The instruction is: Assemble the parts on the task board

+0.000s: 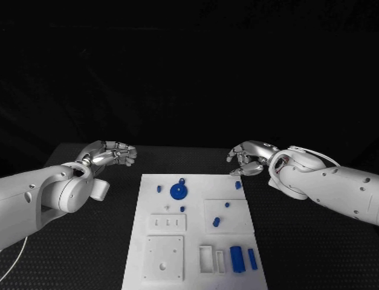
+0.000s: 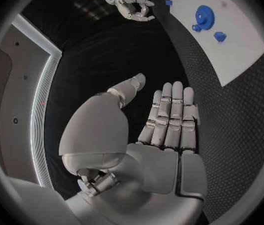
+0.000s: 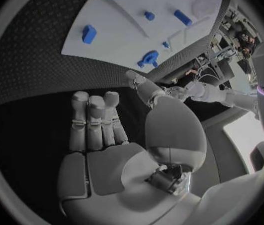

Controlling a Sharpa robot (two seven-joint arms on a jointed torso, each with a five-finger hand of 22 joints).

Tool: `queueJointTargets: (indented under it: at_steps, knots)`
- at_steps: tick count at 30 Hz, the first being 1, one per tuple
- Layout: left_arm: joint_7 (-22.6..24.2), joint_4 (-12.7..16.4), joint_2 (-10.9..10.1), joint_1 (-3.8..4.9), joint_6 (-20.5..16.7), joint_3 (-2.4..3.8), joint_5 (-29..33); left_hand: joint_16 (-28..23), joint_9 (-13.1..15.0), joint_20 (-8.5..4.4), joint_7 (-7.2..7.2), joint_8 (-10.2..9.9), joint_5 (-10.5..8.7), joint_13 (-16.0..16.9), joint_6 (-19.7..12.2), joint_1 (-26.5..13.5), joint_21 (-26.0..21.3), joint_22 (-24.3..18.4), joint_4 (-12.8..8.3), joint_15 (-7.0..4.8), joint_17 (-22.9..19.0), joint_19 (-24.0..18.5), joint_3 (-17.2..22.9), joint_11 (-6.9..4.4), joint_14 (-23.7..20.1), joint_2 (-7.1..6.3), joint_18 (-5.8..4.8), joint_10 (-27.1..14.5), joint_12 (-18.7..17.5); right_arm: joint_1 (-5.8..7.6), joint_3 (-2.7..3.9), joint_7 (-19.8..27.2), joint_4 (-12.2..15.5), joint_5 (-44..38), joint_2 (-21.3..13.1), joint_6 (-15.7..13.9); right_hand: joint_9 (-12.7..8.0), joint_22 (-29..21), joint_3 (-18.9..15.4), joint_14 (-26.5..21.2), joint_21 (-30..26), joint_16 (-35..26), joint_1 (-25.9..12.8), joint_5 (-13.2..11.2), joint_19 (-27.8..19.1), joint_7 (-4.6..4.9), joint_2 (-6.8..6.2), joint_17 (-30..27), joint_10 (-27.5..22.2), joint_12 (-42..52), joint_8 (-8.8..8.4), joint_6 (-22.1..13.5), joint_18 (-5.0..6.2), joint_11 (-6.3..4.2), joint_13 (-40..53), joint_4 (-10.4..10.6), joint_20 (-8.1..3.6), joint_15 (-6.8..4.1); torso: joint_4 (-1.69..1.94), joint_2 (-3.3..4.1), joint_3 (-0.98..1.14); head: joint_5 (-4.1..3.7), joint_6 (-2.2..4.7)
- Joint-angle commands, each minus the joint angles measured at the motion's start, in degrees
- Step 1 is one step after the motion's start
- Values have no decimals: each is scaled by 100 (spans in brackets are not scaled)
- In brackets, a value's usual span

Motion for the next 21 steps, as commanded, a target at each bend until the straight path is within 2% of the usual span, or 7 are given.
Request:
queueJointTargets:
  at_steps: [1, 4, 6, 10, 12, 15, 21]
  knots:
    - [135, 4, 13, -12, 217, 3, -31, 29, 7, -40, -11, 18, -30, 6, 46, 12, 8, 96, -44, 10, 8, -6, 2, 7, 50, 57, 79, 53, 24, -98, -5, 415, -189, 338, -33, 313, -14, 38, -134, -23, -34, -8, 3, 88, -51, 250, 52, 8, -818, 14, -15, 247, 200, 115, 4, -46, 10, -16, -54, -4, 42, -6, -14]
    - [133, 1, 15, -24, 221, 3, -31, 29, 5, -43, -10, 11, -31, 4, 41, 10, 4, 94, -53, 8, 9, -9, -2, 10, 51, 50, 76, 44, 17, -161, -8, 465, -330, 378, -32, 336, -24, 39, -236, -67, -55, -21, -6, 105, -92, 271, 54, 9, -860, 5, -33, 204, 200, 133, 1, -70, 27, 2, -70, -4, 58, -3, -17]
    - [127, -6, 19, -29, 234, 3, -31, 27, 2, -44, -7, 4, -31, 1, 34, 8, 2, 93, -58, 7, 9, -10, -4, 14, 49, 49, 73, 33, 9, -238, -9, 501, -426, 376, -27, 318, -31, 32, -315, -142, -102, -58, 5, 139, -164, 292, 71, 1, -932, -24, -41, 177, 200, 154, -10, -87, 54, 26, -59, -1, 52, -19, -21]
    - [120, -22, 29, -47, 235, 3, -30, 21, -5, -48, 3, -17, -32, -9, 14, -1, -5, 89, -70, 9, 7, -14, -9, 32, 42, 44, 65, -6, -18, -338, -10, 533, -585, 375, 26, 277, -44, 27, -405, -227, -155, -96, 74, 197, -244, 318, 65, -9, -1013, -48, -62, 118, 200, 182, -20, -103, 96, 52, -75, 1, 84, -11, -43]
    - [119, -35, 37, -58, 238, 3, -30, 19, -8, -49, 10, -25, -33, -13, 6, -5, -7, 88, -72, 9, 7, -14, -10, 40, 40, 42, 62, -21, -29, -399, -10, 526, -648, 372, 55, 254, -54, 29, -447, -244, -165, -97, 134, 183, -259, 332, 63, -9, -1033, -47, -82, 70, 200, 195, -22, -111, 109, 63, -69, -3, 73, -6, -57]
    - [121, -44, 41, -74, 239, 3, -30, 16, -11, -49, 17, -33, -33, -17, -2, -9, -10, 88, -76, 10, 7, -15, -10, 48, 37, 39, 59, -38, -40, -469, -10, 537, -693, 378, 74, 244, -77, 32, -504, -261, -178, -91, 296, -109, -273, 367, 28, -9, -1056, -38, -129, -42, 200, 228, -24, -107, 125, 93, -61, -6, 67, -1, -65]
    - [116, -61, 41, -84, 231, 3, -31, 13, -15, -50, 26, -47, -33, -24, -18, -16, -14, 87, -80, 11, 7, -17, -10, 59, 34, 34, 54, -65, -59, -537, -10, 553, -783, 379, 159, 206, -98, 28, -584, -282, -205, -87, 365, -417, -283, 406, -13, -14, -1086, -27, -168, -150, 200, 263, -31, -96, 151, 126, -65, -2, 66, 17, -91]
